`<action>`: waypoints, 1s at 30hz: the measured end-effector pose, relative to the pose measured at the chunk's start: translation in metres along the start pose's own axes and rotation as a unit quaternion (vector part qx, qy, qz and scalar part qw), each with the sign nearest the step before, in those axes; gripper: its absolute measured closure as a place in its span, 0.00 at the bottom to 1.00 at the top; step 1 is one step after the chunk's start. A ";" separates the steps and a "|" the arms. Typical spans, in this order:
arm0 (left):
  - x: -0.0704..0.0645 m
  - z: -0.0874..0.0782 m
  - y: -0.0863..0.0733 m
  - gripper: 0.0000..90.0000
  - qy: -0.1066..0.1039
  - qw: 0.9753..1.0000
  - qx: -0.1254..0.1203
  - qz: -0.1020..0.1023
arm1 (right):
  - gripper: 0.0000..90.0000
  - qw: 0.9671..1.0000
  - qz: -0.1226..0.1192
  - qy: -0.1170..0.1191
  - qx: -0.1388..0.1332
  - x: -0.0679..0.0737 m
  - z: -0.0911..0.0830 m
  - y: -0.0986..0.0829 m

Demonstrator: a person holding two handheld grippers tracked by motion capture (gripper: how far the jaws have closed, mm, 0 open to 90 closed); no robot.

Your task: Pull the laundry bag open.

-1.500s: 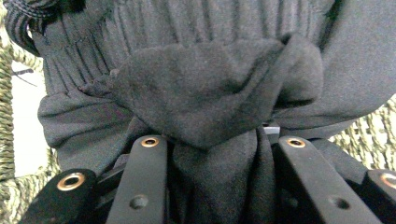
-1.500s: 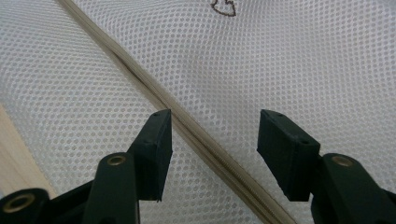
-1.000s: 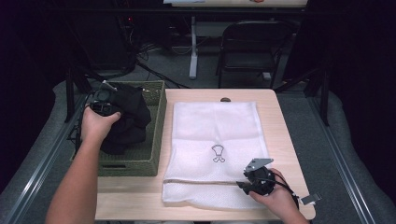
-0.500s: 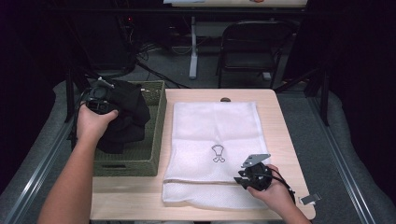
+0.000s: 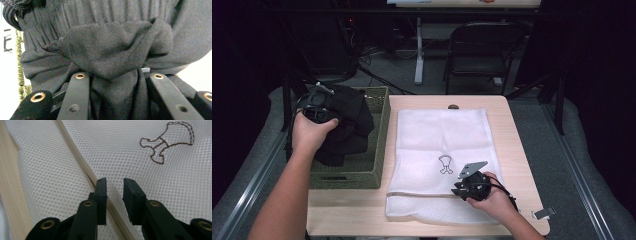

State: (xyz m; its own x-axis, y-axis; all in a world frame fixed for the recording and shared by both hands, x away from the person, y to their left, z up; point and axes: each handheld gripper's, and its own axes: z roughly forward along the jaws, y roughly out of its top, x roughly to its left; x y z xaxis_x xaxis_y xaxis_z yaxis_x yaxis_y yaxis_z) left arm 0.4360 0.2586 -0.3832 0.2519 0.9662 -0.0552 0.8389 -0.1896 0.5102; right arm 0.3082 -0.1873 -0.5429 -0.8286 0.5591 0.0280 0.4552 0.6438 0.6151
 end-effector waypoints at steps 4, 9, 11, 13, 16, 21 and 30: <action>-0.003 -0.004 -0.001 0.75 -0.006 1.000 0.000 0.004 | 0.85 1.000 -0.009 0.010 0.000 0.003 0.005 0.000; -0.005 -0.006 -0.003 0.75 -0.011 1.000 0.004 0.012 | 0.85 1.000 -0.021 0.019 0.005 0.008 0.010 0.002; -0.006 -0.006 -0.003 0.75 -0.015 1.000 0.007 0.014 | 0.85 1.000 -0.023 0.014 0.010 0.011 0.011 0.002; -0.008 -0.006 -0.004 0.75 -0.015 1.000 0.006 0.017 | 0.86 0.999 -0.026 0.013 0.014 0.012 0.012 0.003; -0.010 -0.007 -0.005 0.75 -0.018 1.000 0.006 0.020 | 0.89 1.000 -0.020 0.011 0.017 0.012 0.015 0.003; -0.013 -0.010 -0.005 0.75 -0.021 0.999 0.008 0.027 | 0.92 1.000 -0.020 0.011 0.017 0.009 0.018 0.004; -0.020 -0.017 -0.006 0.75 -0.028 0.999 0.006 0.040 | 0.94 1.000 -0.015 0.014 0.024 0.006 0.021 0.004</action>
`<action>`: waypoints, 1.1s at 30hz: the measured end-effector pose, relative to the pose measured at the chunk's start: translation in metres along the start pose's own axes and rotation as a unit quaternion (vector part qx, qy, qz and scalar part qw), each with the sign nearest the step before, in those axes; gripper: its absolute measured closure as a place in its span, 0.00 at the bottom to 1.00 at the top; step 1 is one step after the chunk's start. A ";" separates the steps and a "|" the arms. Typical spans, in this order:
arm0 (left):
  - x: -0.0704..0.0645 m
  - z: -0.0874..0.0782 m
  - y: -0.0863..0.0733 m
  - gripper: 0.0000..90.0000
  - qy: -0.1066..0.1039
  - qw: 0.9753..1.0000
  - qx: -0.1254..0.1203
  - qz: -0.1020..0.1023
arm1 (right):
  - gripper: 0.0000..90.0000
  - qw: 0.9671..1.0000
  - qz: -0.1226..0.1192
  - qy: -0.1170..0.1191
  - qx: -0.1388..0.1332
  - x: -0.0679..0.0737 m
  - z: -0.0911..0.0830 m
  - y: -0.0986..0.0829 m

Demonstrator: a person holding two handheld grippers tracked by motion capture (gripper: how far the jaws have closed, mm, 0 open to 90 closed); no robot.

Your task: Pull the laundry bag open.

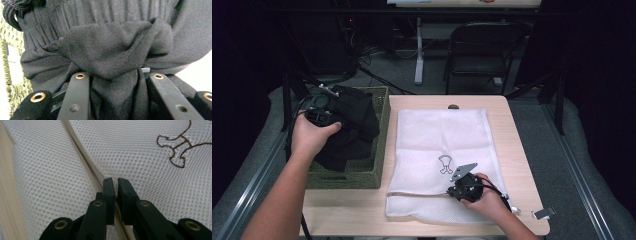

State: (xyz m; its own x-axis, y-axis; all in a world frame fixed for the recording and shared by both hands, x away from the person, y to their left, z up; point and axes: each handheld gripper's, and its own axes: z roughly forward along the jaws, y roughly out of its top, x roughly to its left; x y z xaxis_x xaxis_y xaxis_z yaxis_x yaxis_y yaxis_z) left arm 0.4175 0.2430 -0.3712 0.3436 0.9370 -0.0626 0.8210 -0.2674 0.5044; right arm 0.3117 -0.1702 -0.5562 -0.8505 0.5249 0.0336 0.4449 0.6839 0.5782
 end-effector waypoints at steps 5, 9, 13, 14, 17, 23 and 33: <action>-0.004 -0.001 0.000 0.75 -0.004 1.000 -0.003 0.004 | 0.93 1.000 -0.003 0.002 0.007 0.000 0.002 0.000; -0.005 -0.002 0.000 0.75 -0.005 1.000 -0.001 0.005 | 0.93 1.000 -0.008 0.003 0.011 0.001 0.004 -0.001; -0.005 -0.001 -0.001 0.75 -0.006 1.000 0.001 0.004 | 0.93 1.000 -0.008 0.007 0.008 0.000 0.005 -0.003; -0.004 0.000 -0.001 0.75 -0.005 1.000 0.001 0.004 | 0.93 1.000 -0.008 0.008 0.008 0.000 0.005 -0.004; -0.004 0.001 -0.003 0.75 -0.006 1.000 0.003 0.004 | 0.93 1.000 -0.011 0.007 0.009 0.002 0.005 -0.004; -0.003 0.002 -0.003 0.75 -0.007 1.000 0.004 0.003 | 0.96 1.000 -0.025 0.002 0.012 0.004 0.006 -0.004; -0.004 0.004 -0.003 0.75 -0.009 1.000 0.005 0.004 | 0.99 1.000 -0.017 0.012 0.016 0.002 0.007 -0.002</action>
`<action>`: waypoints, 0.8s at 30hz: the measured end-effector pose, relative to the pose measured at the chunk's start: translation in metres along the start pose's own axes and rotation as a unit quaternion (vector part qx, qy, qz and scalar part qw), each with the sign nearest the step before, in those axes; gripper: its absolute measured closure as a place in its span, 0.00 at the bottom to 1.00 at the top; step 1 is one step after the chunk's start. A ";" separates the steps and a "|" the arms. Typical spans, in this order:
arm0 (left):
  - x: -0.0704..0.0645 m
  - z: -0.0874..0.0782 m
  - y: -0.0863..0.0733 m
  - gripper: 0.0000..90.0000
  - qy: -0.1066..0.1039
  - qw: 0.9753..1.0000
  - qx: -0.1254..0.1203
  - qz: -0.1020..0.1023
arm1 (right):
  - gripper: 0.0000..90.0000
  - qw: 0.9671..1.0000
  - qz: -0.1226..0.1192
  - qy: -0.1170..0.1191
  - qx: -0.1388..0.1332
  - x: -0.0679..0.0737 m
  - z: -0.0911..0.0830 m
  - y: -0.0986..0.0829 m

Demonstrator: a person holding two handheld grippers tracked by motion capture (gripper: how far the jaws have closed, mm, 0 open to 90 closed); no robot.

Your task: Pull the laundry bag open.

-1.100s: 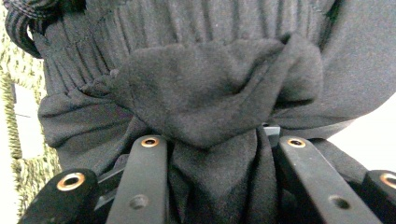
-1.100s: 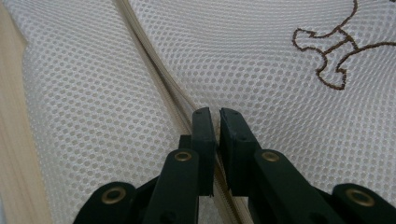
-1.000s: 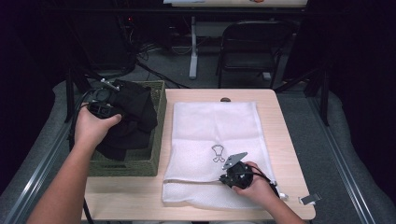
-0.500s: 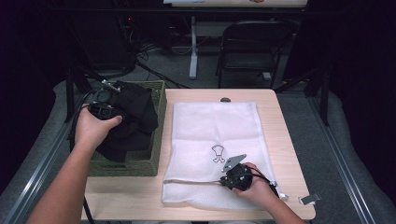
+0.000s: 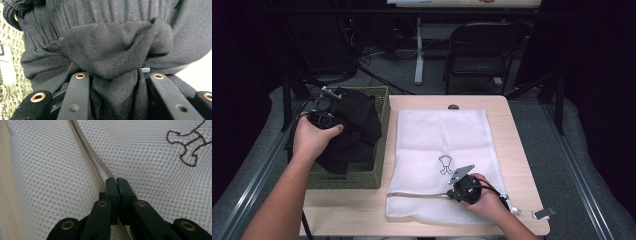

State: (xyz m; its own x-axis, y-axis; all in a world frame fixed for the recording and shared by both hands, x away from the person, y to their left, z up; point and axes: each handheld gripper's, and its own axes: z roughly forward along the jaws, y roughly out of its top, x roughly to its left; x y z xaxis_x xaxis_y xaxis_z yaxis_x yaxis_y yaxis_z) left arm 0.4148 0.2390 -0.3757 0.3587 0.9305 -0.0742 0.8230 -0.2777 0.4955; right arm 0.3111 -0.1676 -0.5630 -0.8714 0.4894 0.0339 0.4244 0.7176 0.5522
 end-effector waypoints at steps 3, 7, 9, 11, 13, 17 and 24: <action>0.000 0.000 0.000 0.75 -0.003 1.000 0.001 0.002 | 0.99 1.000 -0.003 -0.004 0.000 0.000 0.000 0.001; -0.001 0.000 0.000 0.75 -0.003 1.000 0.002 0.002 | 0.99 1.000 -0.007 -0.005 0.001 0.000 -0.001 0.002; -0.001 0.001 0.000 0.75 -0.002 1.000 0.001 0.003 | 0.99 1.000 -0.003 -0.006 -0.003 0.000 -0.002 0.003; -0.001 0.000 0.000 0.75 -0.003 1.000 0.002 0.004 | 1.00 1.000 -0.001 -0.006 -0.008 0.000 -0.004 0.005; -0.001 0.000 0.000 0.75 -0.003 1.000 0.002 0.004 | 1.00 1.000 -0.001 -0.005 -0.009 0.000 -0.005 0.006; -0.001 0.000 0.000 0.75 -0.004 1.000 0.002 0.004 | 1.00 1.000 -0.005 -0.007 -0.009 0.000 -0.007 0.008; -0.002 0.000 0.000 0.75 -0.003 1.000 0.003 0.004 | 1.00 1.000 0.005 -0.010 -0.020 -0.004 -0.018 0.015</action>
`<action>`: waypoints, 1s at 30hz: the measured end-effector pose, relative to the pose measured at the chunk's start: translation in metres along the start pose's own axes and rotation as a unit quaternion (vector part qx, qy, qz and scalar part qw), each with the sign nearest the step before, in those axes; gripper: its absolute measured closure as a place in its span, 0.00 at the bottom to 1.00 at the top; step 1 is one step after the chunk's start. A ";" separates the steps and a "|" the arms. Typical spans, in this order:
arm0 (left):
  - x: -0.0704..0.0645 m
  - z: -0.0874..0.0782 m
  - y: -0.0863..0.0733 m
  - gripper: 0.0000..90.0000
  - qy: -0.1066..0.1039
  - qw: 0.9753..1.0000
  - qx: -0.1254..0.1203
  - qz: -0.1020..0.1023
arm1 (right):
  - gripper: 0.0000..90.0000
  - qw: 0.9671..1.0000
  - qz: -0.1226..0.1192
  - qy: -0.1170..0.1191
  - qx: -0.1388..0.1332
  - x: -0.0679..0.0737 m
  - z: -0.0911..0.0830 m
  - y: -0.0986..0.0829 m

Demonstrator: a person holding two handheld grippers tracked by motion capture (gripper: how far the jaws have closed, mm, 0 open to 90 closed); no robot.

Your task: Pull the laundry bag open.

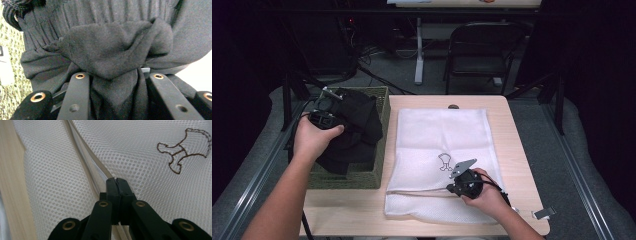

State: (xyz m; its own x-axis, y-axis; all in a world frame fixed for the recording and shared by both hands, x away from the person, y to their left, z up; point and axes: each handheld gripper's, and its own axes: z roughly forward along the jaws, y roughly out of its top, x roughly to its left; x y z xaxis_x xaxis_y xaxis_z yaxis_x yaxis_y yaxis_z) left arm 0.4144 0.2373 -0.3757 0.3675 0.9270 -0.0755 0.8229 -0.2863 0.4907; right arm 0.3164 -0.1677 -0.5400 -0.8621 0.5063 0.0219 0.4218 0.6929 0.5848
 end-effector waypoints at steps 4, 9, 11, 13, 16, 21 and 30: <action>-0.001 0.000 0.000 0.75 0.000 1.000 0.000 0.002 | 1.00 1.000 0.001 -0.008 -0.010 -0.005 -0.006 0.007; -0.001 0.000 0.000 0.75 -0.002 1.000 0.000 0.002 | 1.00 1.000 0.003 -0.006 -0.017 -0.010 -0.013 0.016; -0.001 0.000 0.000 0.75 -0.004 1.000 -0.002 0.001 | 1.00 1.000 0.006 -0.006 -0.019 -0.011 -0.015 0.019; -0.001 0.000 -0.001 0.75 -0.005 1.000 -0.003 -0.002 | 1.00 1.000 0.006 -0.008 -0.023 -0.012 -0.017 0.021; 0.000 0.000 -0.002 0.75 -0.005 1.000 -0.001 -0.002 | 1.00 1.000 0.006 -0.008 -0.029 -0.015 -0.021 0.025; 0.002 -0.001 -0.003 0.74 -0.005 1.000 -0.003 -0.005 | 1.00 0.999 0.014 -0.006 -0.033 -0.019 -0.027 0.030; 0.000 -0.004 -0.006 0.75 -0.010 1.000 -0.003 0.000 | 1.00 0.999 0.011 -0.011 -0.041 -0.022 -0.034 0.041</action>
State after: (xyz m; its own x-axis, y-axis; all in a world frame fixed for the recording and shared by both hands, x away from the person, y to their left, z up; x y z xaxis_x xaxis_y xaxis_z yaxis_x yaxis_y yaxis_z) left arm 0.4077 0.2396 -0.3749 0.3756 0.9221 -0.0927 0.8203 -0.2842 0.4963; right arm 0.3431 -0.1681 -0.4888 -0.8465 0.5320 0.0188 0.4151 0.6376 0.6490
